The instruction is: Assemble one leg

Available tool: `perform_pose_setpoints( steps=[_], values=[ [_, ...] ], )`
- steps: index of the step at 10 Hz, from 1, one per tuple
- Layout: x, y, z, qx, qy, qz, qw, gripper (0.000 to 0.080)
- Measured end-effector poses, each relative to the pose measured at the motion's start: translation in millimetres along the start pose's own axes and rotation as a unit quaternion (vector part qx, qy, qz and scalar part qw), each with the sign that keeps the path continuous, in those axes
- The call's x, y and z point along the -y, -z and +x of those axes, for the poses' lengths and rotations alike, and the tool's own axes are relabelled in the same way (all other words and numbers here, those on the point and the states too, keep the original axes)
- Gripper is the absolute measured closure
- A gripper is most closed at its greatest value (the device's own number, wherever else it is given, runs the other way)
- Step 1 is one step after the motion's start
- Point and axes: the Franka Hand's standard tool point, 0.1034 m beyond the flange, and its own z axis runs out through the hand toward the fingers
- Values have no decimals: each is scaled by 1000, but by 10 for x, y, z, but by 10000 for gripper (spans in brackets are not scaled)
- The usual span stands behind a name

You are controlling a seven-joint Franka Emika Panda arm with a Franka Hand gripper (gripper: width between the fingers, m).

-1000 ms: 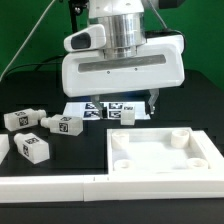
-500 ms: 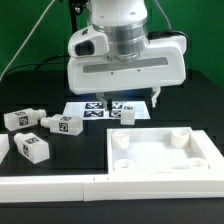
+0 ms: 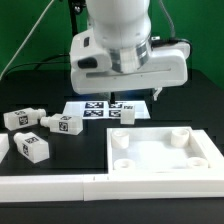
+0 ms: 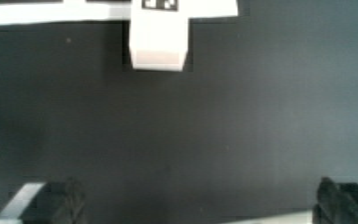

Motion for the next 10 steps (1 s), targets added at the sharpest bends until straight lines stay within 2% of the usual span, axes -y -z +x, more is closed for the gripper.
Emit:
perform_pose_setpoints(
  steps=[1, 2, 3, 6, 7, 8, 9, 10],
  values=[
    [-81, -146, -60, 67, -16, -21, 997, 151],
    [-85, -244, -83, 105, -17, -24, 994, 151],
    [-68, -272, -87, 118, -17, -22, 993, 151],
    [-65, -289, -74, 118, -16, -22, 993, 151],
    [-29, -394, -175, 144, -31, -22, 989, 151],
    [-1, -579, -288, 189, -39, -26, 981, 151],
    [4, -688, -275, 191, -37, -28, 981, 151],
    [5, -687, -279, 191, -36, -28, 981, 151]
  ],
)
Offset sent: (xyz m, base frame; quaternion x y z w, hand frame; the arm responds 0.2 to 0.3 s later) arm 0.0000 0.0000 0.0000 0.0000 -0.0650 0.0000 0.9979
